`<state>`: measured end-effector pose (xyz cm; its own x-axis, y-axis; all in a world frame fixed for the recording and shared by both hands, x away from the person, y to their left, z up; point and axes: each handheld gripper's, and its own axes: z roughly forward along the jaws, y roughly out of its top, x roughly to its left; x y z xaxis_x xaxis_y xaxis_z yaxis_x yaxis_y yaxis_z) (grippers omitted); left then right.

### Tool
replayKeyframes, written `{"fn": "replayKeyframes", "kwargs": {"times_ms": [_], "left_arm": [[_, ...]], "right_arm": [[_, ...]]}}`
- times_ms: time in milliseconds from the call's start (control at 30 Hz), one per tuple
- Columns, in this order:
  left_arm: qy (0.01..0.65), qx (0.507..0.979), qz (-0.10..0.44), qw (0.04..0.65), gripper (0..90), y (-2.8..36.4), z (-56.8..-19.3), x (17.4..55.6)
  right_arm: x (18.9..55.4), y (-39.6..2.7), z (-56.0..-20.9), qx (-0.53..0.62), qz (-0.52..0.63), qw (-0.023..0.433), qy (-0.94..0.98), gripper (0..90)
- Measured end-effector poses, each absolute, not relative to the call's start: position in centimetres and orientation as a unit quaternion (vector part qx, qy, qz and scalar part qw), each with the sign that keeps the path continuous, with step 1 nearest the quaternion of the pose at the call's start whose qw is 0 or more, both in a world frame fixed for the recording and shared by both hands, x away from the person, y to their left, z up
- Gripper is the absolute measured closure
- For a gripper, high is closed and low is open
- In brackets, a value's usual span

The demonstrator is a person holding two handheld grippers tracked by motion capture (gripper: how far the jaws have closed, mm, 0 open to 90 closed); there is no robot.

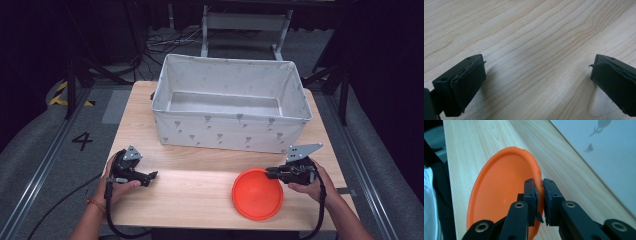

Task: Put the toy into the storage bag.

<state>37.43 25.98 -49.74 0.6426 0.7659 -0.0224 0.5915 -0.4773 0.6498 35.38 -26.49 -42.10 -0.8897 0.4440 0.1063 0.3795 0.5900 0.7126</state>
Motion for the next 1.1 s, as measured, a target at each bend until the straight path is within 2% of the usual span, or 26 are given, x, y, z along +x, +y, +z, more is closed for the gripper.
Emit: {"fn": "replayKeyframes", "kwargs": {"times_ms": [267,733,1100], "left_arm": [[0.398,0.849,0.142,0.317,0.3,26.0,-49.7,37.4],[0.403,0.847,0.14,0.316,0.5,26.5,-49.7,36.9],[0.404,0.847,0.14,0.316,0.5,26.5,-49.7,36.9]], "right_arm": [[34.1,-24.9,-38.5,0.183,0.357,0.093,0.911,82.1],[33.2,-24.4,-35.6,0.16,0.334,0.129,0.92,82.5],[33.1,-25.7,-32.6,0.163,0.322,0.16,0.919,82.5]]}}
